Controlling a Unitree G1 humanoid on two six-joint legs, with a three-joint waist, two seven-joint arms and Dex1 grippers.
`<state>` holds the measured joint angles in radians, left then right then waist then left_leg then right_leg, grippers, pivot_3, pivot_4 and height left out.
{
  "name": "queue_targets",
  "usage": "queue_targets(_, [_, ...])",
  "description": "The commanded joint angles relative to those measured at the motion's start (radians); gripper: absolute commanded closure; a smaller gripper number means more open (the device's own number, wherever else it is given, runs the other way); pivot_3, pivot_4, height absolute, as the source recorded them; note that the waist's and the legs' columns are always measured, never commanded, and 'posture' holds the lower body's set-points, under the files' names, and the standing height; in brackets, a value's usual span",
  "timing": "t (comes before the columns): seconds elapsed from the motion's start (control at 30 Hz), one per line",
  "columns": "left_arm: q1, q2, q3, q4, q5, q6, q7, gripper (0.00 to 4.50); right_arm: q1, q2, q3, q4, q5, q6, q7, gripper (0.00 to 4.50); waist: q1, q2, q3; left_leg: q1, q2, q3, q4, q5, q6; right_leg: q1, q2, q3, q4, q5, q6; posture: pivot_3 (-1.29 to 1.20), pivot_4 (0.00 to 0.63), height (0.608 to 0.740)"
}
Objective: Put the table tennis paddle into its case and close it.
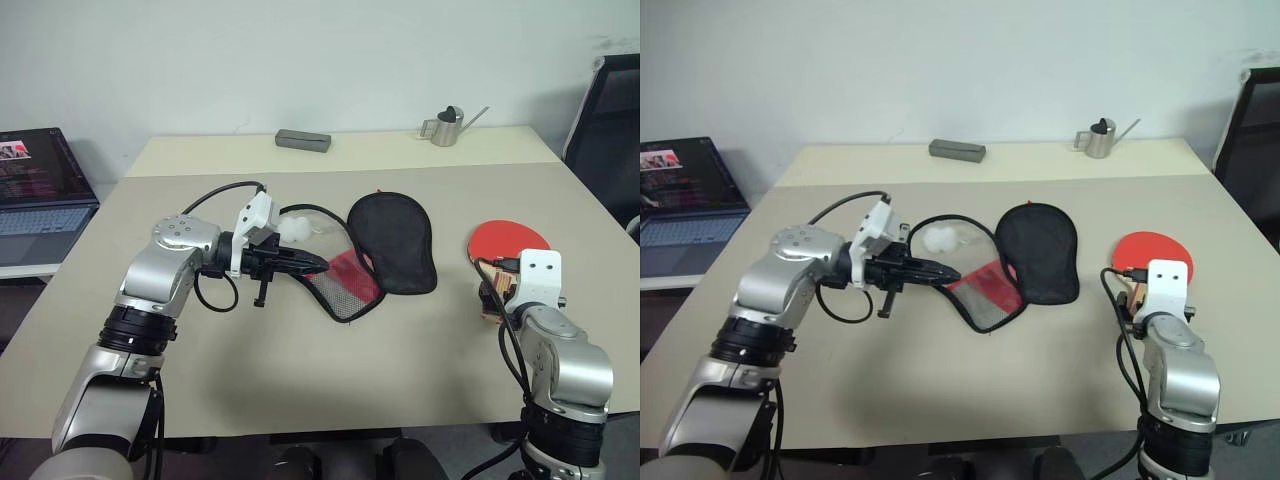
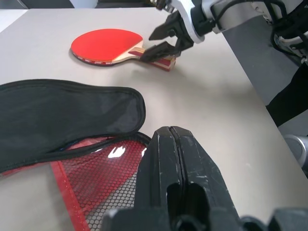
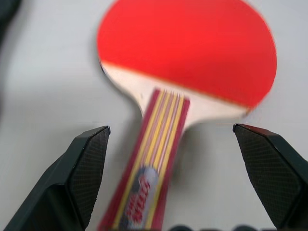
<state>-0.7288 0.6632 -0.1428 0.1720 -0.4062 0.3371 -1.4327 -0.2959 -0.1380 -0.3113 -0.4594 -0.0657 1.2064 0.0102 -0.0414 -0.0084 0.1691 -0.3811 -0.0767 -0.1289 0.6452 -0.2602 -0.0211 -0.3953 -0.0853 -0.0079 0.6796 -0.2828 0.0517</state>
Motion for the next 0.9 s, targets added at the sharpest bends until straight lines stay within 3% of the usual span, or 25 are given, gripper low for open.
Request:
queue_targets(0.03, [-0.025, 0.006, 0.011, -0.003, 0.006, -0.018, -0.017, 4.5, -0.049, 0.038, -0.069, 0.062, 0.022, -0.032, -0.041, 0.01, 0.0, 0.0, 0.0, 0.0, 0.0, 0.0, 0.0, 0.0, 0.0, 0.0, 0.0, 0.0, 0.0, 0.0, 0.0, 0.0, 0.15, 0.74])
queue_targets(0.27, [-0.028, 0.006, 0.013, 0.002, 0.015, -0.025, -0.022, 4.5, -0.116, 0.037, -0.094, 0.199, 0.034, -0.126, -0.078, 0.01, -0.008, -0.001, -0.001, 0.001, 0.0, 0.0, 0.0, 0.0, 0.001, 0.001, 0.0, 0.0, 0.001, 0.0, 0.0, 0.0, 0.15, 0.74])
queue_targets(0.57, [-0.035, 0.005, 0.017, 0.022, 0.026, -0.039, -0.023, 4.5, -0.097, 0.006, -0.009, 0.242, 0.016, -0.178, -0.09, 0.01, -0.013, -0.002, -0.001, 0.008, 0.0, 0.001, 0.001, 0.003, 0.003, 0.008, 0.001, 0.001, -0.001, 0.004, 0.001, 0.0, 0.15, 0.74])
queue_targets(0.67, [-0.038, 0.003, 0.019, 0.028, 0.029, -0.043, -0.023, 4.5, -0.096, -0.003, 0.04, 0.246, 0.01, -0.184, -0.083, 0.64, -0.014, -0.002, -0.001, 0.008, 0.001, 0.001, 0.0, 0.003, 0.003, 0.008, 0.001, 0.002, 0.0, 0.004, 0.001, 0.0, 0.15, 0.74])
queue_targets(0.9, [-0.048, -0.004, 0.016, 0.041, 0.033, -0.05, -0.023, 4.5, -0.13, -0.039, 0.066, 0.281, 0.014, -0.187, -0.066, 2.97, -0.015, -0.002, -0.001, 0.008, 0.0, 0.002, 0.0, 0.003, 0.003, 0.007, 0.001, 0.003, -0.001, 0.004, 0.001, 0.0, 0.15, 0.74])
